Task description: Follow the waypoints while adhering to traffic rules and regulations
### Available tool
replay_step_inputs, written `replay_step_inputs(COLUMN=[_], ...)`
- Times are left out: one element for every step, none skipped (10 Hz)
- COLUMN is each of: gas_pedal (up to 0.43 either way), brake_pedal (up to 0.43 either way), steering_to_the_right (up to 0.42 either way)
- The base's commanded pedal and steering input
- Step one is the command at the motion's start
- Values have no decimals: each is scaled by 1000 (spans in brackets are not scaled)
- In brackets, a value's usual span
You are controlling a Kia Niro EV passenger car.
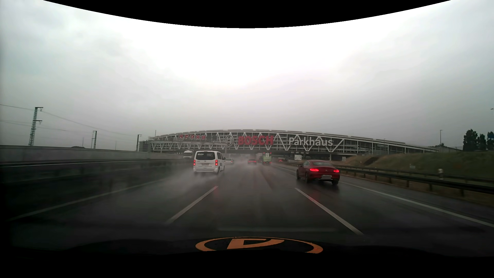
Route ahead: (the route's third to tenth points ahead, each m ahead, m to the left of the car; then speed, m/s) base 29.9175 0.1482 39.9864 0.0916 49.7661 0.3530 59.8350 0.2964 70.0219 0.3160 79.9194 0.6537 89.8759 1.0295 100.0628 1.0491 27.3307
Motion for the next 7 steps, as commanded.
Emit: replay_step_inputs(gas_pedal=[177, 177, 177, 169, 157, 150, 138], brake_pedal=[0, 0, 0, 0, 0, 0, 0], steering_to_the_right=[0, 0, -1, -2, -2, -2, -2])
